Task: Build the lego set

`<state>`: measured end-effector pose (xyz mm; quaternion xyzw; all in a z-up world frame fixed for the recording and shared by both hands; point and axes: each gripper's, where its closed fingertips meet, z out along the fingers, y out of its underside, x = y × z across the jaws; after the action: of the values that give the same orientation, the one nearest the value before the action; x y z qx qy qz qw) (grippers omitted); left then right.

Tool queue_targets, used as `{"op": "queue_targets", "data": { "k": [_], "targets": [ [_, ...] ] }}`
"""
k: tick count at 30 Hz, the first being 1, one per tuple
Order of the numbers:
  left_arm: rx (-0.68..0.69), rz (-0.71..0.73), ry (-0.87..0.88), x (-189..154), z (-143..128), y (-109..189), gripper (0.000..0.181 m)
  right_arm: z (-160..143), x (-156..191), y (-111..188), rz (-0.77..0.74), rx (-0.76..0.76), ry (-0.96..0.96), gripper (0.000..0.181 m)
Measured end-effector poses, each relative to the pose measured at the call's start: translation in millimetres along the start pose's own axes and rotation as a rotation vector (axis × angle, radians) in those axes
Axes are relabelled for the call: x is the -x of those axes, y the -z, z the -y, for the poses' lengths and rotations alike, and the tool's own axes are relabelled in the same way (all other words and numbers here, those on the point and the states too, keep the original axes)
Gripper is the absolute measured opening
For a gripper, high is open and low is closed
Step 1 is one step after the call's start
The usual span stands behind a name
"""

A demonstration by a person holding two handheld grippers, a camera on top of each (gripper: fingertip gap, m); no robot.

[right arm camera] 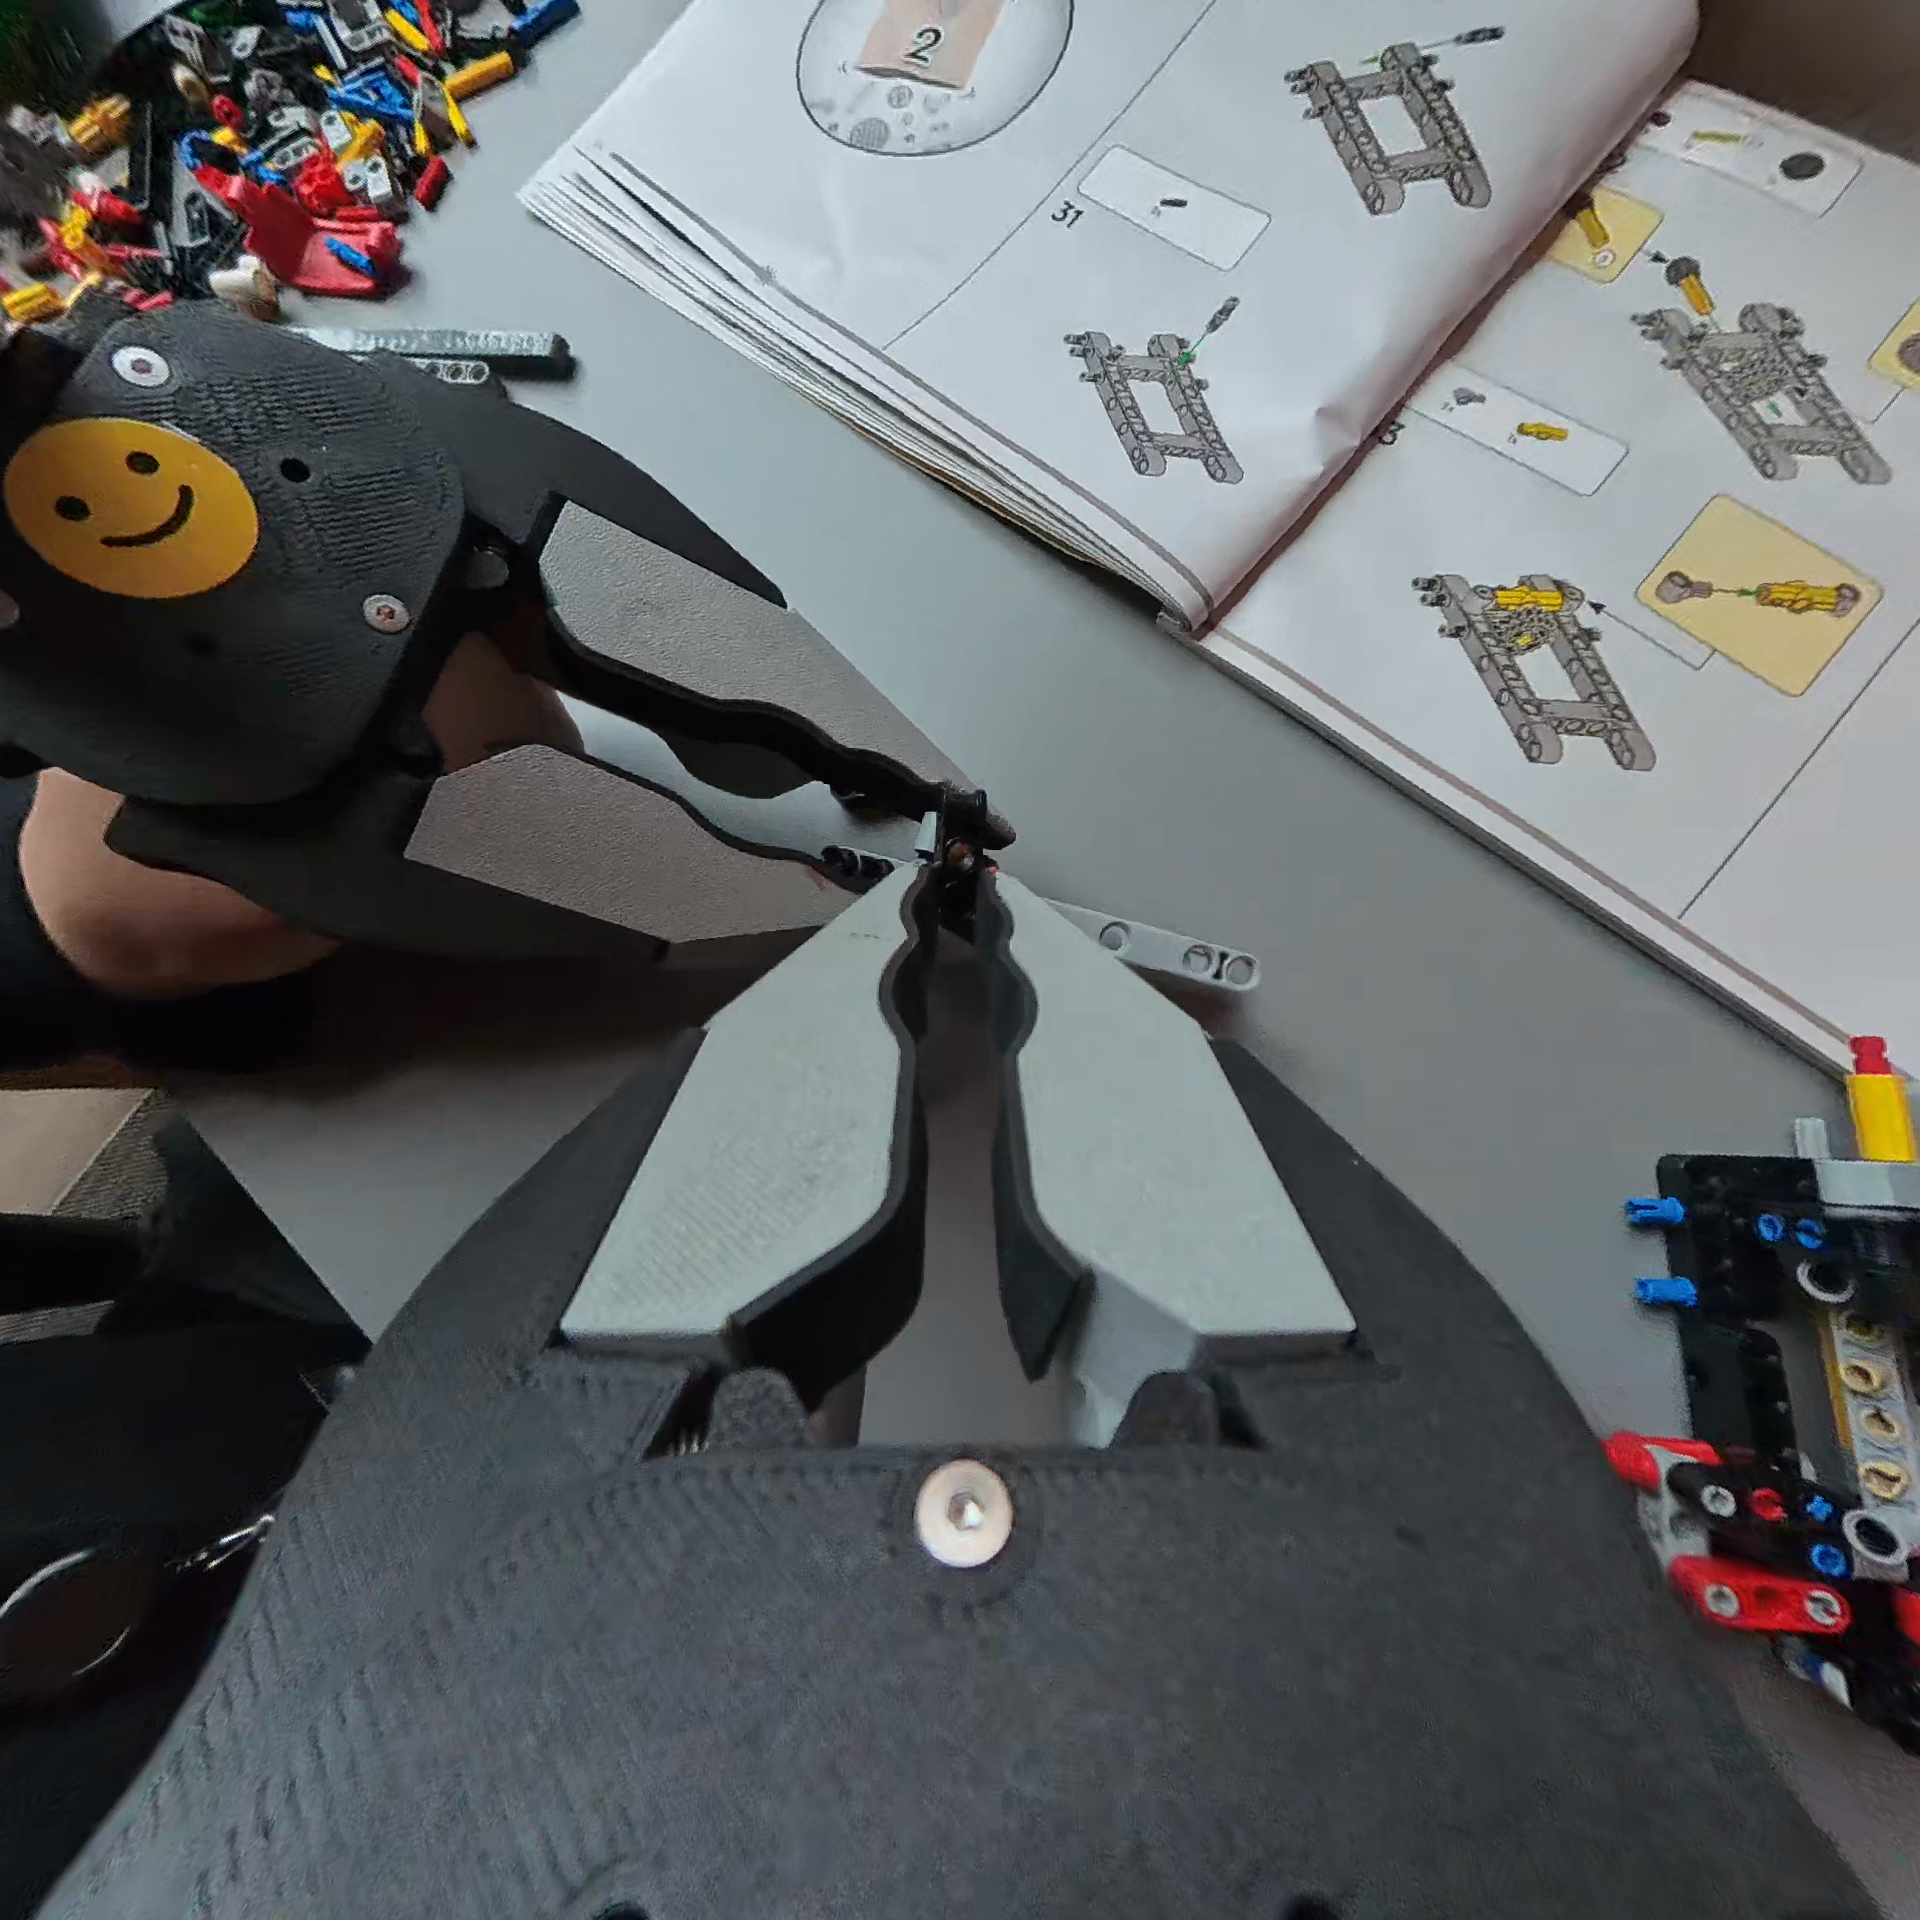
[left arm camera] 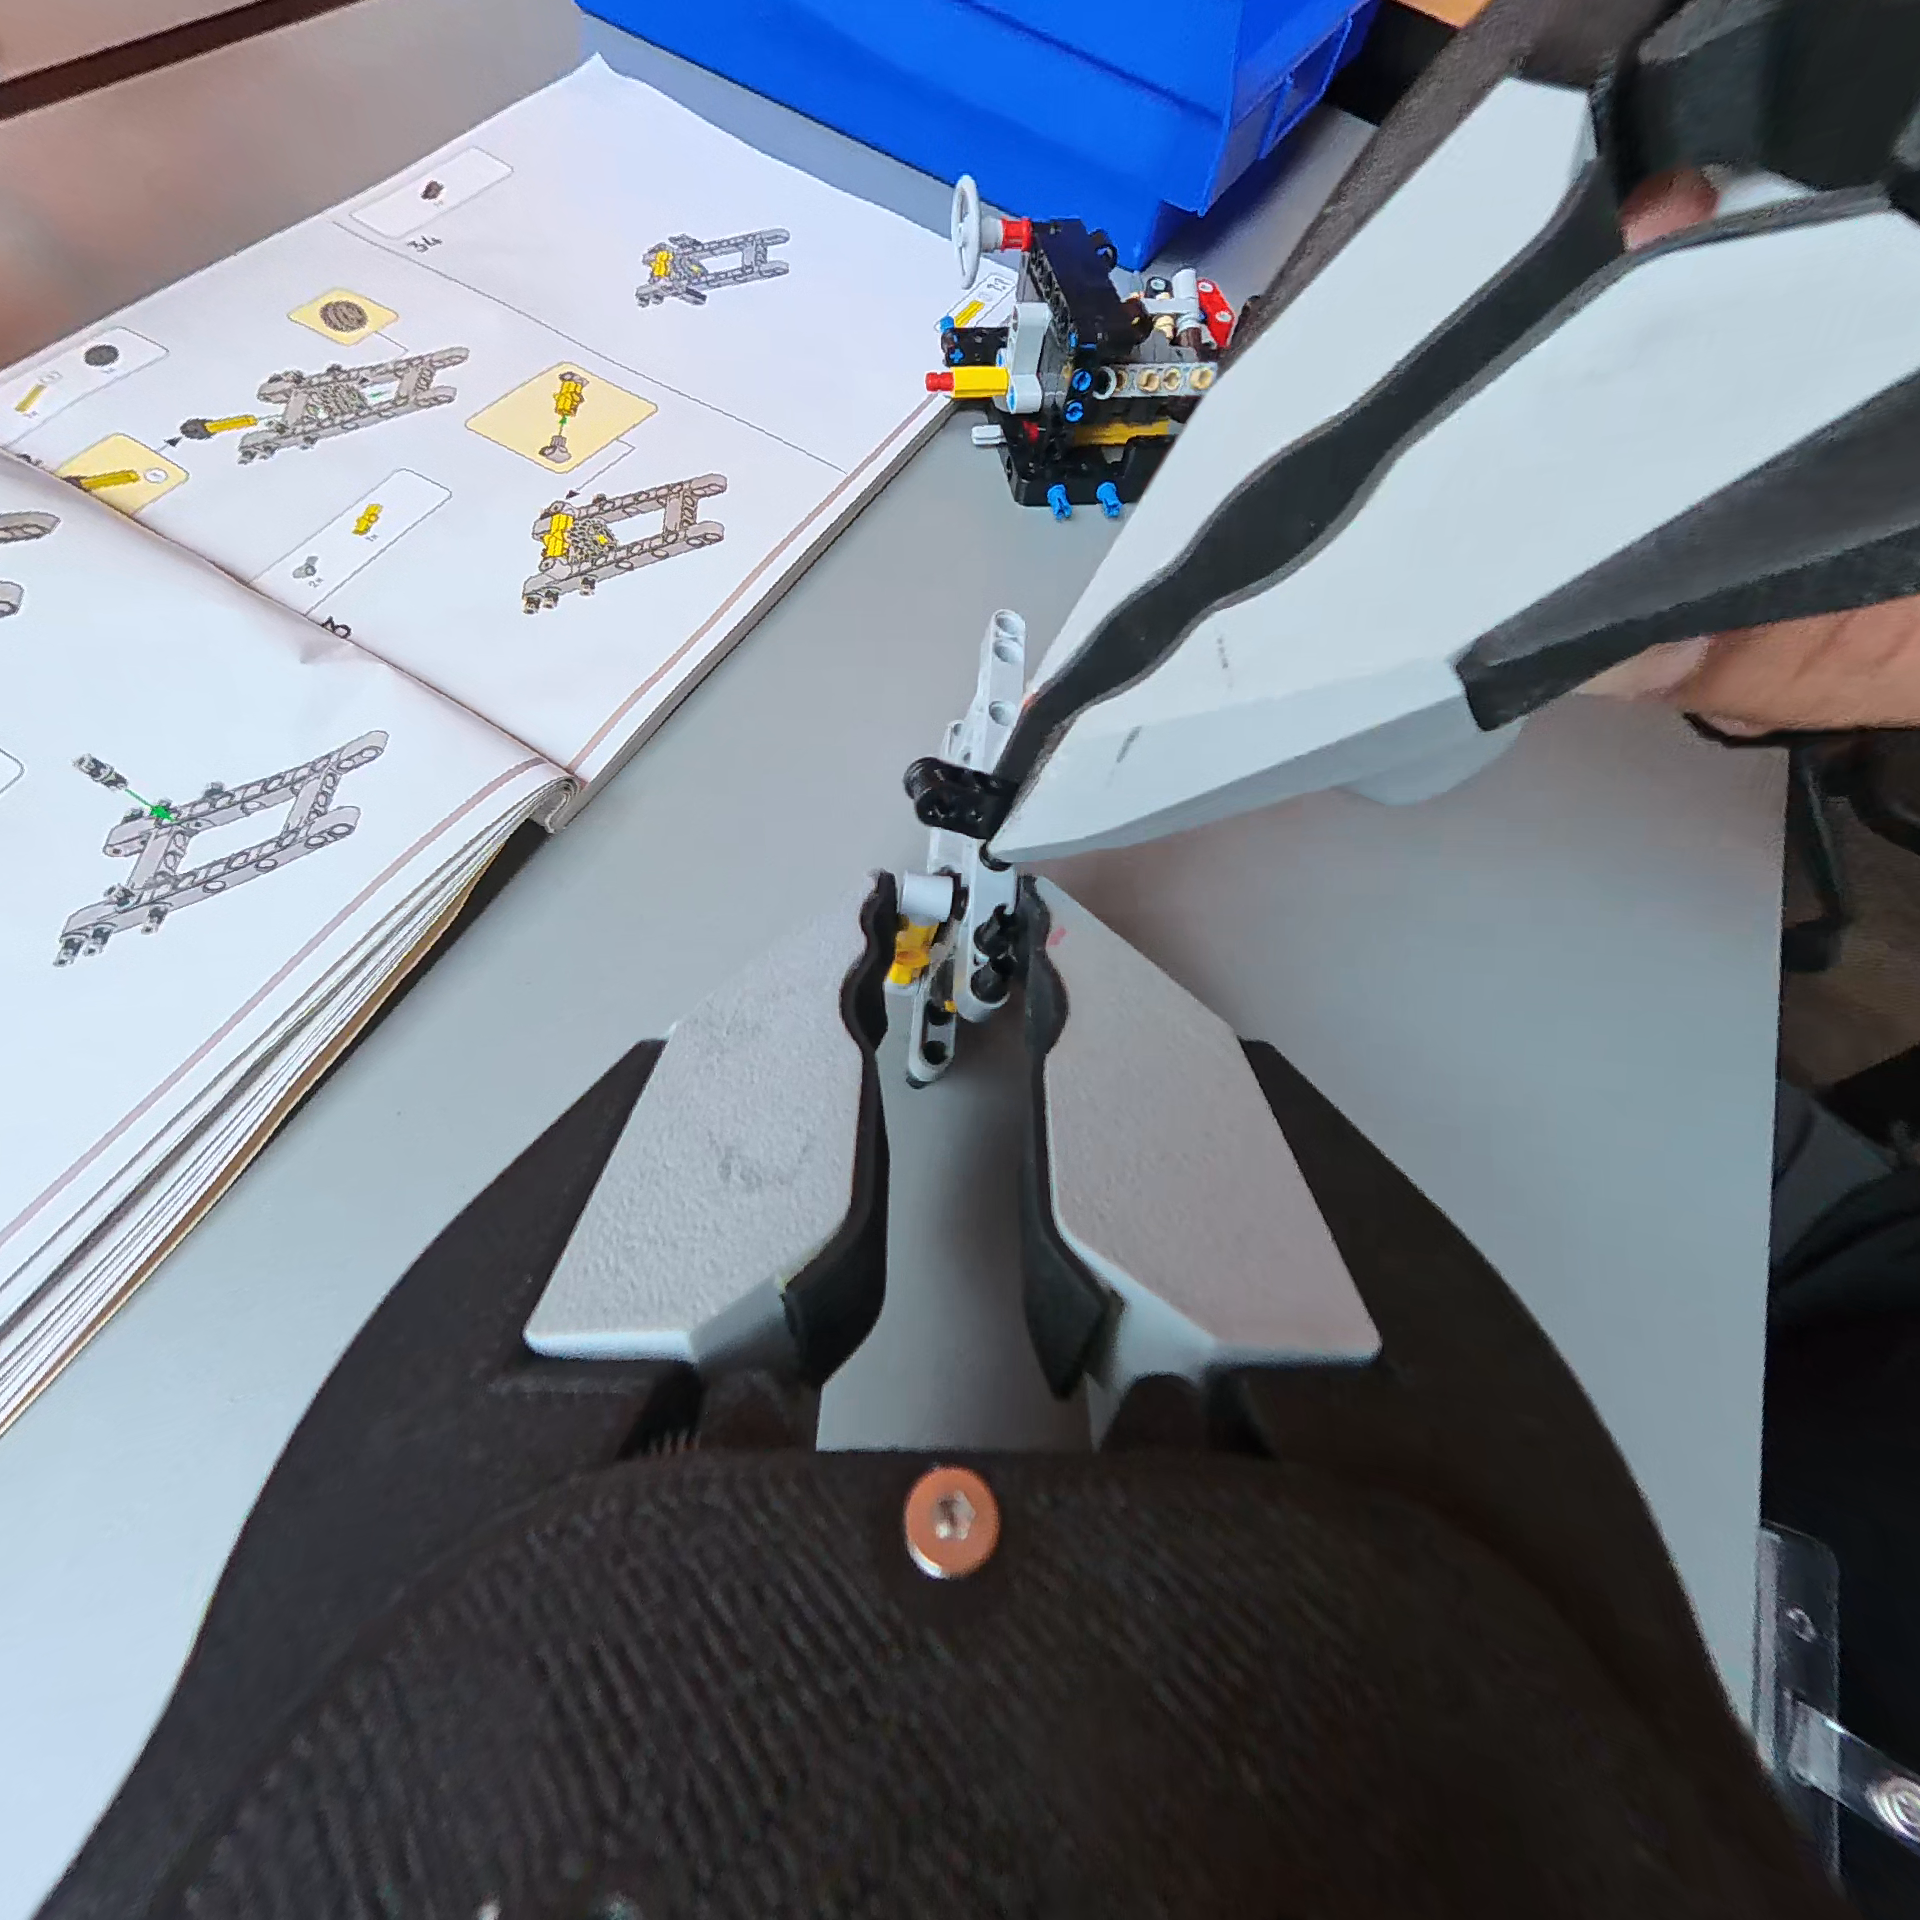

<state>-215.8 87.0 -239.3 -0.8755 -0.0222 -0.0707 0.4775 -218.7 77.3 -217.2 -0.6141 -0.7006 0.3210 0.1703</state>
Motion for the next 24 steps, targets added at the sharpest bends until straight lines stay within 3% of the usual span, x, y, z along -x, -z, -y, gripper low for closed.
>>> {"op": "queue_targets", "data": {
  "k": [4,14,18,24],
  "targets": [
    [0.001,0.009,-0.003,0.9,0.0,0.0,0.020,0.3,-0.3,-1.0,-0.038,0.022,-0.007,0.005],
    [0.010,0.037,-0.015,4.0,-1.3,-0.3,0.021,1.1,-1.5,-3.9,-0.028,0.309,-0.045,0.005],
    [0.010,0.033,-0.005,4.4,-1.3,-0.1,0.021,1.3,-1.4,-4.6,-0.040,0.338,-0.068,0.004],
    [0.002,0.042,-0.030,0.5,0.4,-0.5,0.019,-5.2,-2.1,-2.3,-0.141,0.480,0.008,0.005]
  ]
}}
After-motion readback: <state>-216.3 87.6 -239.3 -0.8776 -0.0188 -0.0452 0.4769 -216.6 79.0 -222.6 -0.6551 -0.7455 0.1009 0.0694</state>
